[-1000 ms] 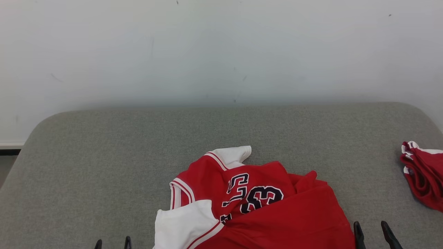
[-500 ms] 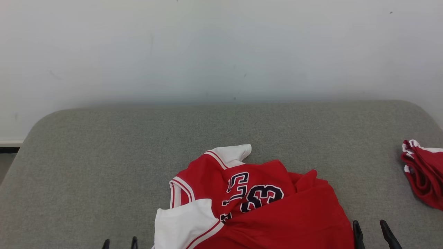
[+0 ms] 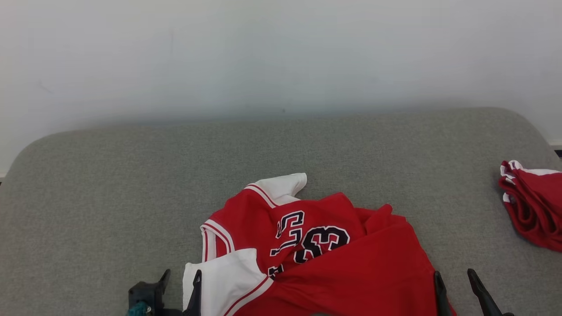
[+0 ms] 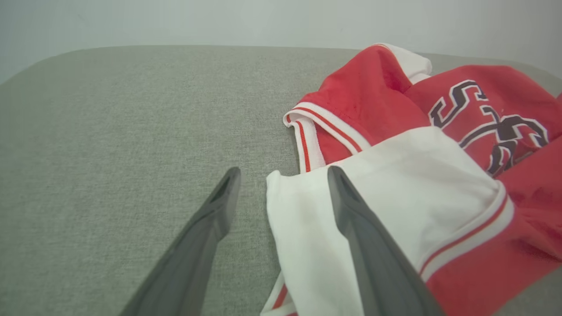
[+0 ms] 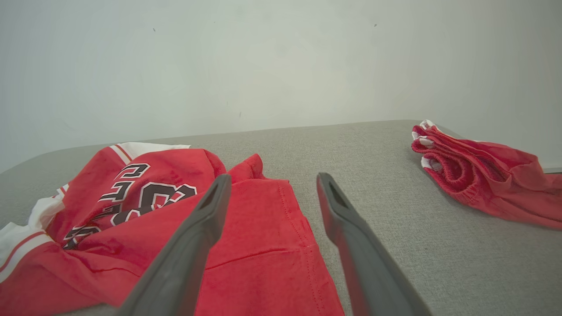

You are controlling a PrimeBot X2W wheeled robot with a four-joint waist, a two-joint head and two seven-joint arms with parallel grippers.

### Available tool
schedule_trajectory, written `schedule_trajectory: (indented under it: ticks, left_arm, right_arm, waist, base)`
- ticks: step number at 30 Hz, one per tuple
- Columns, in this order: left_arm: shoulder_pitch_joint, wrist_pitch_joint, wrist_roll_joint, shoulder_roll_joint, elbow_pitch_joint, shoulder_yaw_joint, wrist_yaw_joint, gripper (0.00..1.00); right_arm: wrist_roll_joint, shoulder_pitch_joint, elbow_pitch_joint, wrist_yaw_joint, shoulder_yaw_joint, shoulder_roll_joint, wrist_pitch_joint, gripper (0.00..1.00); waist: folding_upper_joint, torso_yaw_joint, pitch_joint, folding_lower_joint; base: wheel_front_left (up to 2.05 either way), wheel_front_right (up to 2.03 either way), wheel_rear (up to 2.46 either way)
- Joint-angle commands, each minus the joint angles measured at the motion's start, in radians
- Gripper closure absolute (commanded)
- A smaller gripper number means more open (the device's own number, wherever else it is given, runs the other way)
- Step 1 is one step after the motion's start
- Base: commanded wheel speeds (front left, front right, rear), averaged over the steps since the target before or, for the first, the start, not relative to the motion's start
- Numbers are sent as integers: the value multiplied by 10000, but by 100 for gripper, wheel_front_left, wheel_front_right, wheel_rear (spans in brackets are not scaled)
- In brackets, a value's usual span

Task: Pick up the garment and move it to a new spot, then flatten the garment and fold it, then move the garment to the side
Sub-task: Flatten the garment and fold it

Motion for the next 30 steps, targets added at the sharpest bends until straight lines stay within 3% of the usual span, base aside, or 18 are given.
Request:
schedule_trajectory:
  ticks: [1, 13, 15, 17, 18, 19, 24, 30]
  left_arm:
    - [-334, 230, -100, 60, 340, -24, -12, 0]
    - [-1550, 1933, -392, 323, 2078, 63, 226, 0]
    - [-1617, 2064, -393, 332, 2220, 13, 221, 29]
    - [-1714, 2250, -368, 347, 2356, -57, 212, 70]
    - [-1727, 2346, -367, 339, 2435, -96, 202, 96]
    - [-1720, 2487, -368, 328, 2532, -152, 186, 100]
    - [-1748, 2774, -578, 267, 2668, -281, 78, 100]
    - [-1685, 2611, -935, 382, 2418, -317, -27, 100]
  right_arm:
    - [-2, -128, -38, -26, 71, -74, -40, 0]
    - [81, -375, -131, -25, 382, -161, -40, 0]
    - [76, -412, -133, -26, 413, -160, -40, 0]
    - [88, -445, -126, -26, 443, -191, -40, 0]
    - [97, -461, -120, -26, 459, -208, -40, 0]
    - [107, -491, -120, -26, 475, -230, -40, 0]
    - [142, -677, 72, -26, 587, -493, 142, 0]
    - [433, -1521, 546, -25, 464, -1012, 2568, 0]
  waist:
    - [-1, -230, 199, -1]
    - [-1, -515, 533, -1]
    - [-1, -525, 560, -1]
    - [-1, -538, 575, -1]
    - [-1, -543, 580, -1]
    - [-1, -549, 585, -1]
    - [-1, -560, 629, -1]
    - [-1, -548, 738, -1]
  base:
    - [0, 0, 0]
    - [0, 0, 0]
    - [0, 0, 0]
    - [0, 0, 0]
    - [0, 0, 0]
    - [0, 0, 0]
    - [0, 0, 0]
    - [0, 0, 0]
